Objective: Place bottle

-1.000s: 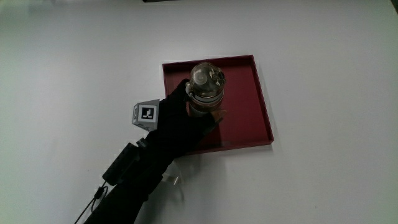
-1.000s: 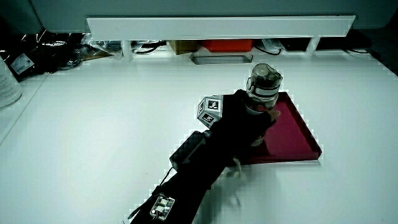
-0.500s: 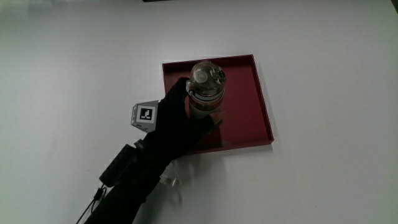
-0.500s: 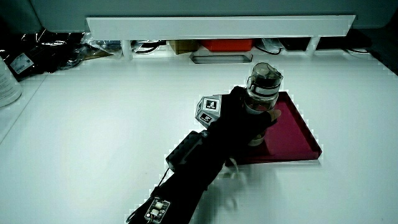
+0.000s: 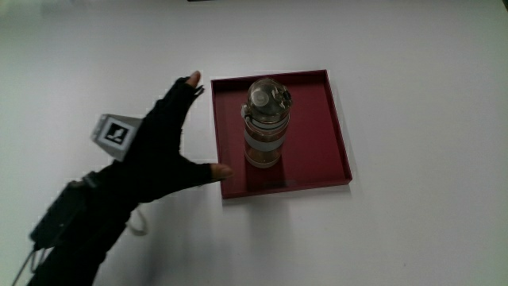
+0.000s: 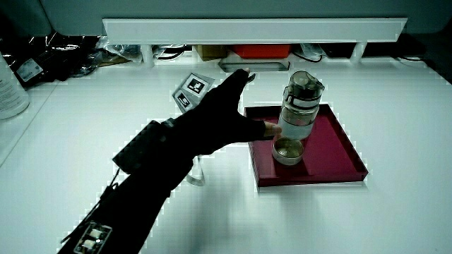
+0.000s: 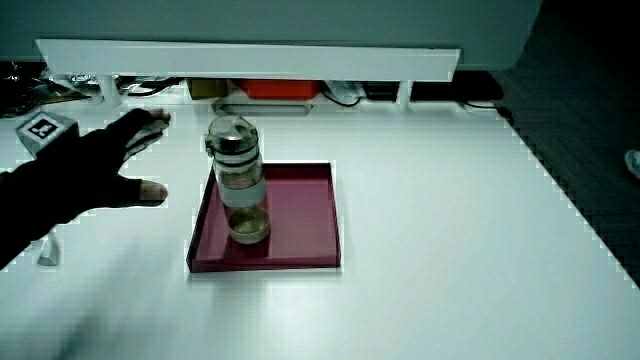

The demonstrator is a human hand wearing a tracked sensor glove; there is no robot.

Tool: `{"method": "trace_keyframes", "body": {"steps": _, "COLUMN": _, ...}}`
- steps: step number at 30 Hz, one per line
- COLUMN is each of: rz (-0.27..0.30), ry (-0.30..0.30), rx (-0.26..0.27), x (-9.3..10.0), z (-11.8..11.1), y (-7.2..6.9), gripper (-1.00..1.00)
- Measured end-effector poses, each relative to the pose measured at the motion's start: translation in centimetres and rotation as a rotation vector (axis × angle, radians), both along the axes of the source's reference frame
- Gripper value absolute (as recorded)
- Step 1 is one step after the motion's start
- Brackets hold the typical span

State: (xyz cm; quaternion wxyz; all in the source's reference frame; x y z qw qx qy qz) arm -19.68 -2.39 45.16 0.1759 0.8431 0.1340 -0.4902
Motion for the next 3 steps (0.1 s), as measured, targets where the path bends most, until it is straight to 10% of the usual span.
{"method": "trace_keyframes", "body": {"steps": 3, "rz": -0.043, "ry": 0.125, "rx": -0.273, "x": 0.6, "z": -5.2, "y": 0.8, "gripper": -1.0}}
